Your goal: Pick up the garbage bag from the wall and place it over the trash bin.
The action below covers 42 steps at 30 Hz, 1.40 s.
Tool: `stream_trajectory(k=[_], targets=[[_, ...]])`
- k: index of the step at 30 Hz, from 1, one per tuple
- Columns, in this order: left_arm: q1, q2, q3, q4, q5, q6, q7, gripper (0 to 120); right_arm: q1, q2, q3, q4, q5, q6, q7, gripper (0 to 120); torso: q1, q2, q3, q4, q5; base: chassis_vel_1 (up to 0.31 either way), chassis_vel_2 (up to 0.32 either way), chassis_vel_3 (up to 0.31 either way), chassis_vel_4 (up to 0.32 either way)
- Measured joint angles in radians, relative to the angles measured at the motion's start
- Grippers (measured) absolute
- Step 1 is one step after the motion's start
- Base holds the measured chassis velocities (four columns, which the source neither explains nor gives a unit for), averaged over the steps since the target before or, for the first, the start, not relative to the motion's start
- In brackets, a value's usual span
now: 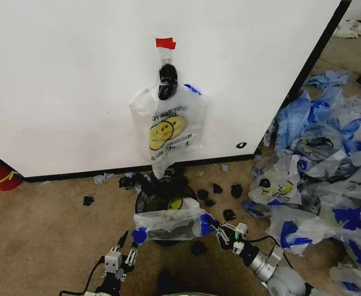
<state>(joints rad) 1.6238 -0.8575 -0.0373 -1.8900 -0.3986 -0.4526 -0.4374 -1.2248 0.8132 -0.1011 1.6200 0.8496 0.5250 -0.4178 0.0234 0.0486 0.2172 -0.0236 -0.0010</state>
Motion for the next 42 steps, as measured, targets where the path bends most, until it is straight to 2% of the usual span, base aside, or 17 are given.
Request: stream_trajectory(k=[4,6,9,11,14,17,19,22,24,30,34,42], targets=[[0.0,0.0,-0.005,0.0,0.002,0.0,-0.007,51,-0.003,0.001,0.01,-0.009,-0.043,0.011,0.021,0,0.0,0.0,0.0,0.0,0.0,0.0,0.0,0.0,0.0],[-0.001,-0.001,-0.007,0.005,0.007,-0.002,-0.01,53,-0.004,0.002,0.017,-0.017,-0.079,0.016,0.03,8,0.0,0.0,0.0,0.0,0.0,0.0,0.0,0.0,0.0],[-0.011,-0.01,-0.006,0.009,0.009,-0.002,-0.021,66,-0.004,0.005,0.025,-0.024,-0.112,0.019,0.045,22,0.0,0.0,0.0,0.0,-0.0001,0.0,0.0,0.0,0.0],[-0.014,-0.014,-0.006,0.009,0.009,-0.002,-0.023,68,-0.004,0.007,0.028,-0.025,-0.117,0.02,0.048,25,0.0,0.0,0.0,-0.0001,0.0,0.0,0.0,0.0,0.0],[-0.017,-0.021,-0.004,0.014,0.011,-0.001,-0.032,75,-0.007,0.008,0.033,-0.025,-0.125,0.025,0.051,38,0.0,0.0,0.0,0.0,0.0,0.0,0.0,0.0,0.0],[-0.007,-0.022,-0.005,0.013,0.006,0.0,-0.036,77,-0.012,0.003,0.041,-0.023,-0.131,0.026,0.053,50,0.0,0.0,0.0,0.0001,0.0002,0.0,0.0,0.0,0.0],[-0.002,-0.021,-0.006,0.011,0.005,0.0,-0.036,77,-0.013,-0.001,0.045,-0.022,-0.134,0.027,0.053,53,0.0,0.0,0.0,0.0001,0.0,0.0,0.0,0.0,0.0],[0.015,-0.016,-0.013,0.005,0.008,0.0,-0.033,78,-0.015,-0.014,0.051,-0.018,-0.139,0.028,0.052,68,0.0,0.0,0.0,-0.0001,0.0002,0.0,0.0,0.0,0.0],[0.02,-0.015,-0.014,0.003,0.01,0.0,-0.032,79,-0.015,-0.018,0.052,-0.015,-0.139,0.028,0.051,71,0.0,0.0,0.0,0.0,0.0001,0.0,0.0,0.0,0.0],[0.034,-0.016,-0.016,-0.013,0.011,0.007,-0.03,79,-0.011,-0.035,0.055,0.003,-0.136,0.028,0.04,95,0.0,0.0,0.0,0.0,0.0,0.0,0.0,0.0,0.0],[0.036,-0.015,-0.016,-0.014,0.011,0.007,-0.03,79,-0.011,-0.037,0.055,0.004,-0.136,0.028,0.041,100,0.0,0.0,0.0,0.0,0.0,0.0,0.0,0.0,0.0],[0.05,-0.014,-0.017,-0.032,0.008,0.006,-0.014,79,-0.01,-0.042,0.056,0.004,-0.135,0.028,0.045,100,0.0,0.0,0.0,0.0,0.0001,0.0,0.0,0.0,0.0]])
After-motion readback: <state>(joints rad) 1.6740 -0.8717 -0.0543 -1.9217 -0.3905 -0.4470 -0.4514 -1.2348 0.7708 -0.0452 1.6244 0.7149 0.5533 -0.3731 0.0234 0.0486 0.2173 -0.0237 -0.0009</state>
